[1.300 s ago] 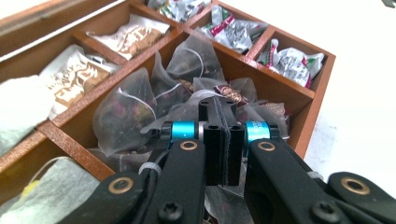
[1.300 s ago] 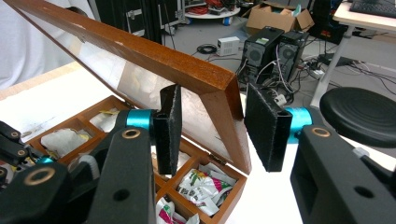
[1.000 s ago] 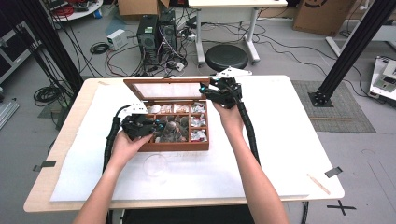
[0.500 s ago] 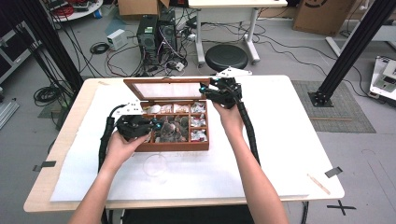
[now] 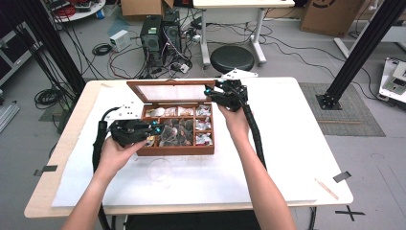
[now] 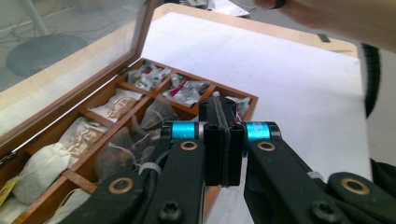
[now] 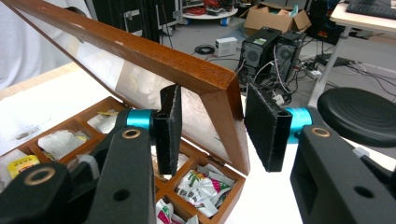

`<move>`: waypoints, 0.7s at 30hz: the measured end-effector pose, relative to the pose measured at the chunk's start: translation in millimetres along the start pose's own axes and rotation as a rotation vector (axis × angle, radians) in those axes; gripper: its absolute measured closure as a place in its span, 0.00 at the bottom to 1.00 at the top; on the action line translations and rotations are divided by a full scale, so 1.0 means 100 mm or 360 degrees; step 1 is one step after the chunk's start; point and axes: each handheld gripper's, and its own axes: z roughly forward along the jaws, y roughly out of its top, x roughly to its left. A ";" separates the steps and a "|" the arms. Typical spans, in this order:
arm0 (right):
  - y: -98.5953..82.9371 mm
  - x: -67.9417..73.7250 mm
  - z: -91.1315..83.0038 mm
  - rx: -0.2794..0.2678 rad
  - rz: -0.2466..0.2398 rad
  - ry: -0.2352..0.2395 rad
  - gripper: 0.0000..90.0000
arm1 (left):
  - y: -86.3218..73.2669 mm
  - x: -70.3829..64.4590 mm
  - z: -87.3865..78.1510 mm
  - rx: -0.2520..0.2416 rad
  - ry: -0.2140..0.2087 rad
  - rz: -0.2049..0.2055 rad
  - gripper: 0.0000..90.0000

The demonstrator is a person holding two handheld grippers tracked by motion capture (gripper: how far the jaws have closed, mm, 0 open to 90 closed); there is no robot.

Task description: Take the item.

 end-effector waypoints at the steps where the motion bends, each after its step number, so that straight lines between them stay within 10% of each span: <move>1: 0.00 0.00 0.00 -0.0001 -0.0001 0.0000 0.64 | 0.01 -0.02 -0.01 -0.0002 -0.0006 0.0005 0.99; 21: 0.00 0.01 0.00 0.0005 -0.0006 -0.0009 0.64 | 0.06 -0.53 -0.35 -0.0112 -0.0104 0.0138 0.99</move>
